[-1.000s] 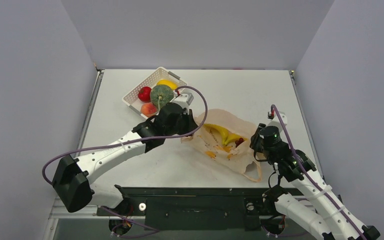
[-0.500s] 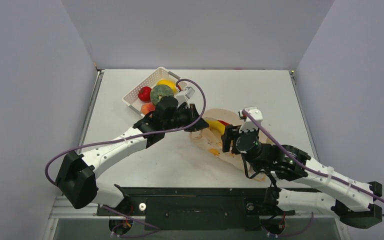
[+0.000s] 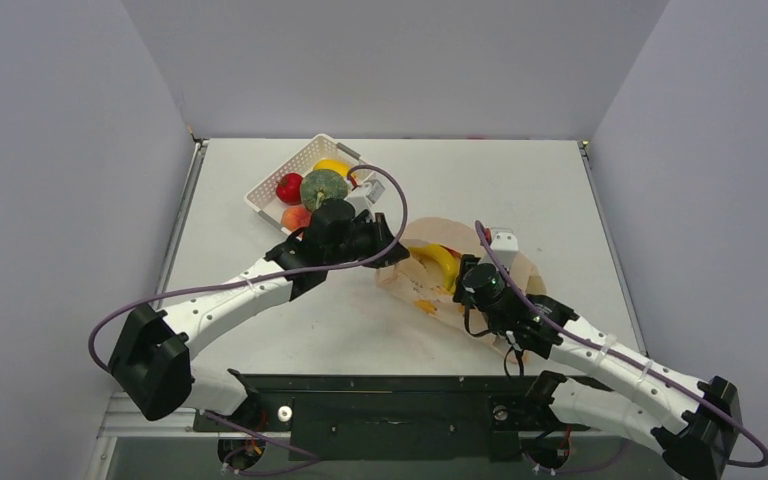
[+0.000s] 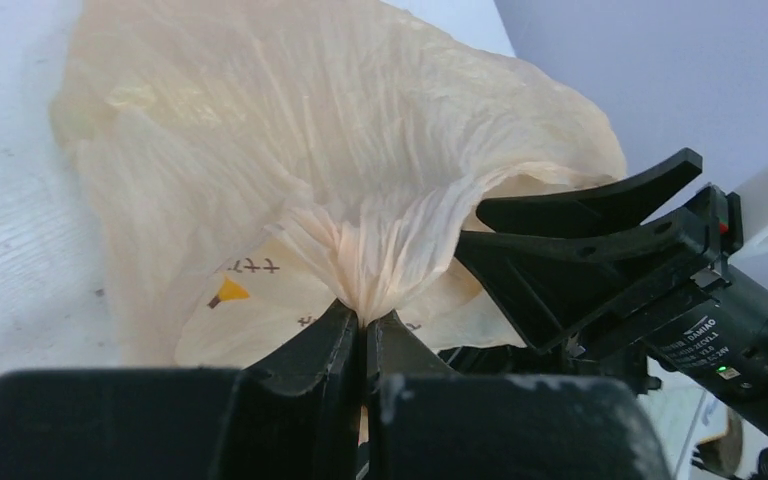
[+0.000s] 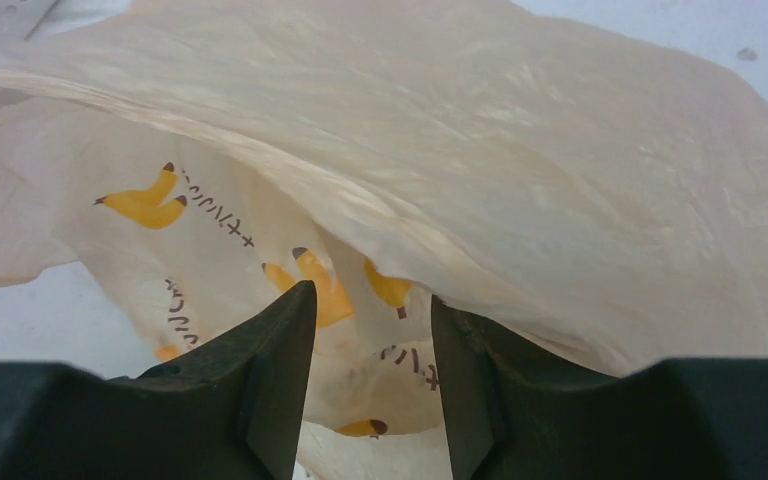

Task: Take the fake fruits out of the plastic bag
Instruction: Adjust the plastic bag at the center of the board.

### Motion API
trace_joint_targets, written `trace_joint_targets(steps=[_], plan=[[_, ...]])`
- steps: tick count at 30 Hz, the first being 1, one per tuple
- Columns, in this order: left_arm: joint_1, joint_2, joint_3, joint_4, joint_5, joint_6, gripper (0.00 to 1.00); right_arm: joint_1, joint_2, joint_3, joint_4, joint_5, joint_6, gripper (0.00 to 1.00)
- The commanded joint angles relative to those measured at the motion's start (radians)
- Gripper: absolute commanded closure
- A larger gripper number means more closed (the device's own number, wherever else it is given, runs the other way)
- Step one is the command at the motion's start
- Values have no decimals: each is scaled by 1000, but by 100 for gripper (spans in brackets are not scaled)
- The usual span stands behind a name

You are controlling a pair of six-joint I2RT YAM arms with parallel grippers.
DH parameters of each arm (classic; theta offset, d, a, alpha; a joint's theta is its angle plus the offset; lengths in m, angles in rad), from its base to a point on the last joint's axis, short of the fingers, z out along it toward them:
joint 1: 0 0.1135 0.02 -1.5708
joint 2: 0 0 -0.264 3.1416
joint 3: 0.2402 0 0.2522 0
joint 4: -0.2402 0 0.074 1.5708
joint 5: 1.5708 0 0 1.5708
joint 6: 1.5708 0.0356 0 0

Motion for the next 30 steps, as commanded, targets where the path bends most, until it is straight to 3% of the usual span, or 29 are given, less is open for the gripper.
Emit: trace_joint_targets(steps=[1, 6, 12, 13, 16, 20, 26, 30], plan=[[29, -25, -1, -83, -151, 113, 100, -37, -44, -107, 138, -51, 80, 58], [134, 78, 7, -79, -140, 126, 100, -38, -115, -275, 178, 1, 214, 67], [189, 205, 92, -137, -140, 176, 99, -39, -104, -352, 250, -62, 207, 79], [186, 198, 87, -134, -135, 178, 94, -39, -87, -334, 248, -69, 193, 80], [179, 123, 50, -131, -129, 177, 63, -39, -73, -303, 249, -81, 176, 83], [184, 30, 23, -197, -110, 181, 43, -39, -78, -266, 237, -104, 149, 83], [181, -162, -13, -307, -47, 183, 34, -65, -64, -219, 224, -148, 97, 81], [171, -317, -71, -311, 28, 102, 31, -83, -17, -130, 180, -197, 58, 82]])
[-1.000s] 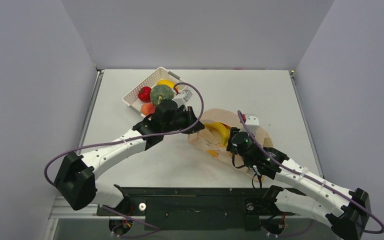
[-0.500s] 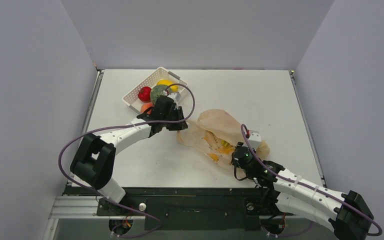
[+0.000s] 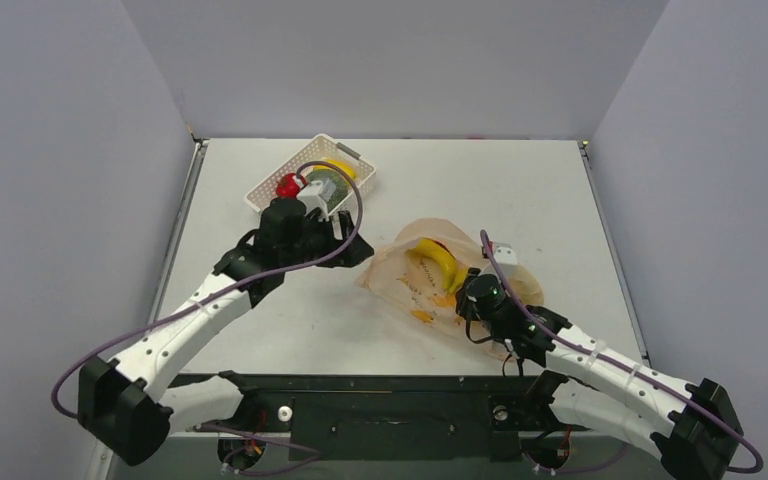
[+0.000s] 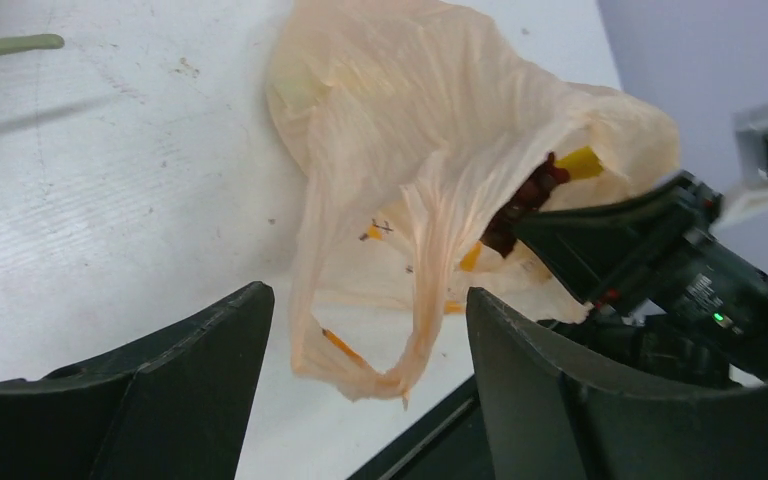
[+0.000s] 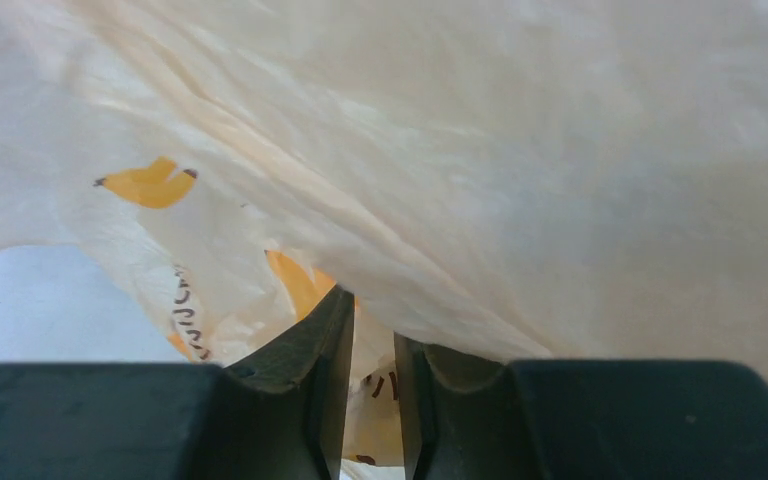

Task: Take the fake fruits out of the plastic bag
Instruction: Adjust the plastic bag at the center of the board.

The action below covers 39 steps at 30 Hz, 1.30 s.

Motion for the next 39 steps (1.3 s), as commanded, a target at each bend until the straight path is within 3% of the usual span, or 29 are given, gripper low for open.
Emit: trace_joint_targets(steps=[1, 6, 9, 13, 21, 29, 34, 39], plan=[[-19, -161, -54, -21, 100, -81, 31, -14, 36, 123, -24, -56, -58, 82], [-227, -236, -121, 99, 7, -235, 30, -19, 0, 190, -87, -58, -59, 80], [-403, -183, -112, 133, -158, -255, 30, -26, -13, 235, -192, -21, -53, 78], [-506, -50, -73, 219, -231, -265, 30, -50, -67, 239, -256, 30, -48, 69], [-536, 227, 20, 360, -289, -295, 30, -225, -134, 244, -321, -26, -91, 61], [-534, 384, 111, 397, -401, -261, 31, -238, -205, 267, -382, -69, -71, 47], [-504, 433, 123, 415, -341, -250, 31, -237, -247, 298, -451, -112, -68, 47], [-491, 472, 136, 456, -229, -212, 32, -237, -304, 360, -591, -50, -21, 51]])
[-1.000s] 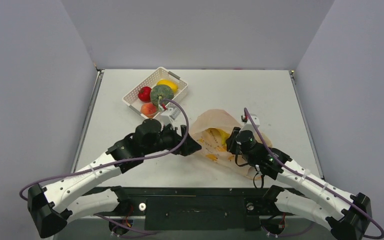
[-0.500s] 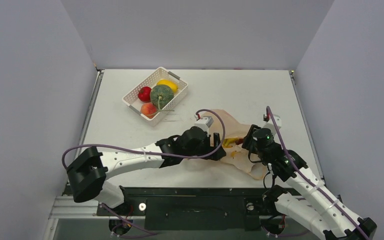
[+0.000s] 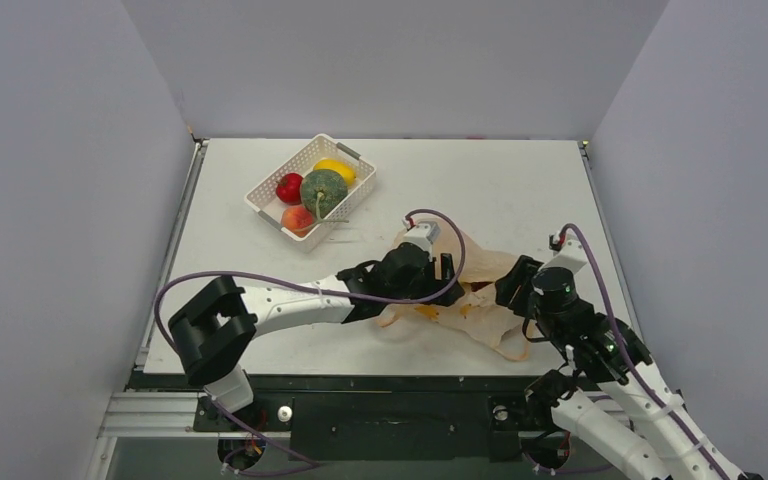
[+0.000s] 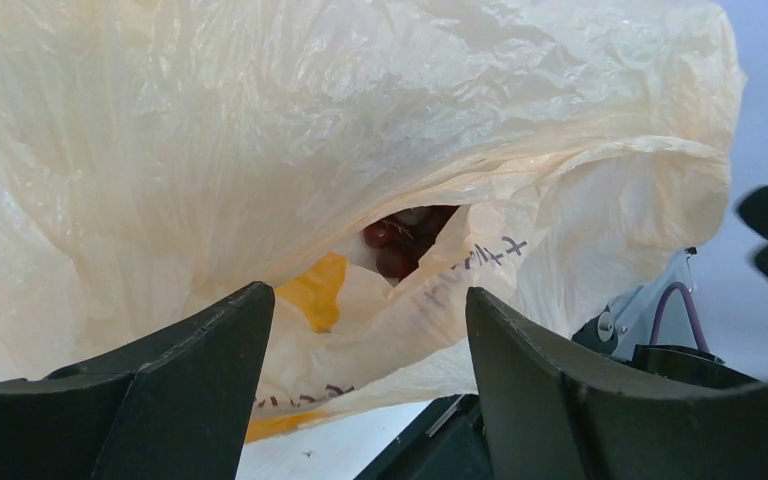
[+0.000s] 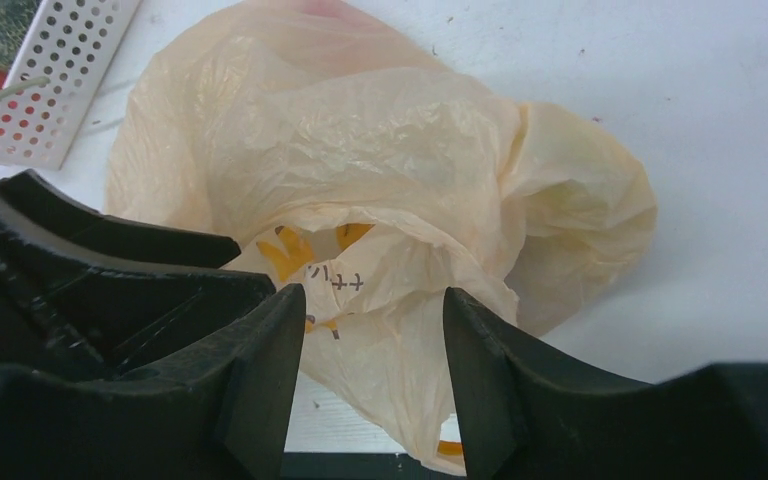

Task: Take the fake fruits out of the plastic bag
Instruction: Adjust the plastic bag at the center of the board.

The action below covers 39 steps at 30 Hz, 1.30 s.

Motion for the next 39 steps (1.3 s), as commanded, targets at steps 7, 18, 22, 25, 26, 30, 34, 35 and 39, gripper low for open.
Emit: trace_joint_targets(steps=[7, 18, 22, 25, 26, 30, 34, 35, 39], plan=[[58, 35, 75, 53, 112, 103, 33, -4, -18, 62, -133, 2, 18, 45], [187, -226, -59, -27, 309, 143, 31, 50, 95, -65, 413, -336, 220, 40], [185, -351, -89, -70, 355, 141, 30, 149, 182, -81, 493, -145, 333, 41], [163, -412, -90, -133, 378, 143, 30, 160, 254, -83, 525, -72, 386, 42], [155, -436, -87, -141, 383, 147, 30, 161, 282, -83, 535, -53, 390, 41], [95, -472, -89, -164, 370, 157, 30, 125, 386, -60, 578, -40, 385, 42], [32, -487, -127, -149, 325, 158, 30, 90, 442, -29, 586, -90, 350, 46], [21, -487, -138, -148, 314, 155, 30, 98, 434, -23, 552, -97, 338, 45], [6, -485, -170, -120, 260, 147, 29, 223, 292, -62, 468, -12, 292, 34]])
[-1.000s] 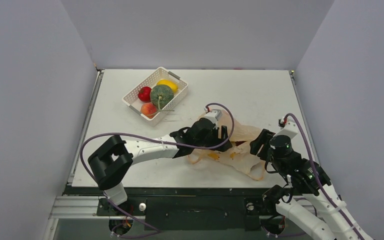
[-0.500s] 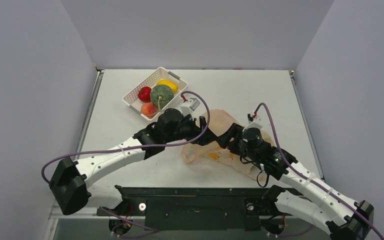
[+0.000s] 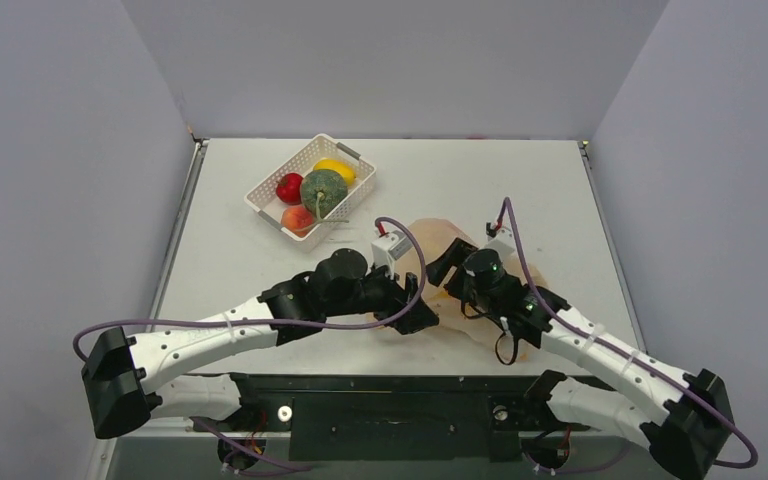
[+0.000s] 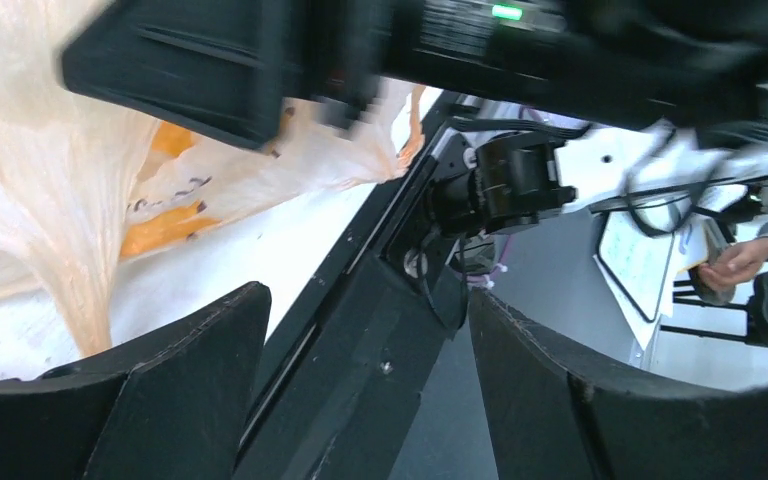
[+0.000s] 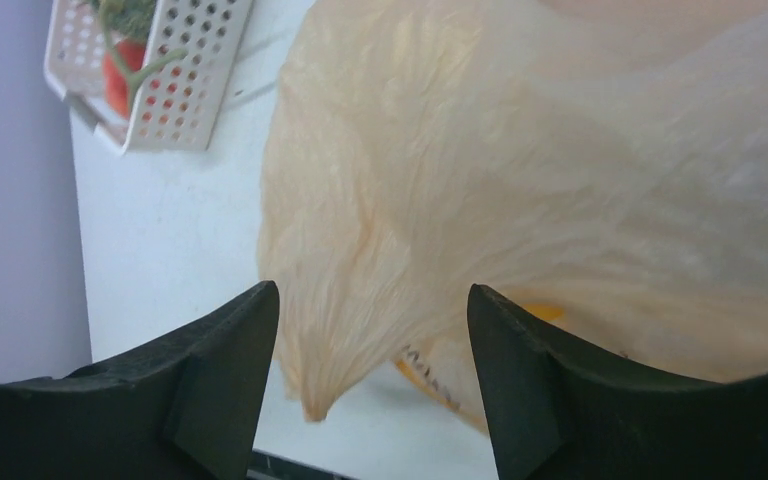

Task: Take the fake fruits out of the plastic bag
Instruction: Adjust the plastic bag at the center of the board.

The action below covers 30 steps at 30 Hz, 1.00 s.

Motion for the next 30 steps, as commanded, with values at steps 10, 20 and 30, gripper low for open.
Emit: trace_joint_targets(steps=[10, 20, 30], plan=[[-24, -34, -35, 54, -229, 58, 29, -25, -372, -180, 10, 67, 31, 24], [-54, -20, -18, 1, -242, 96, 29, -155, -136, -102, 125, -75, -41, 27], [-110, 117, 7, 131, -389, 118, 30, -241, 143, 120, 309, -241, -95, 60]])
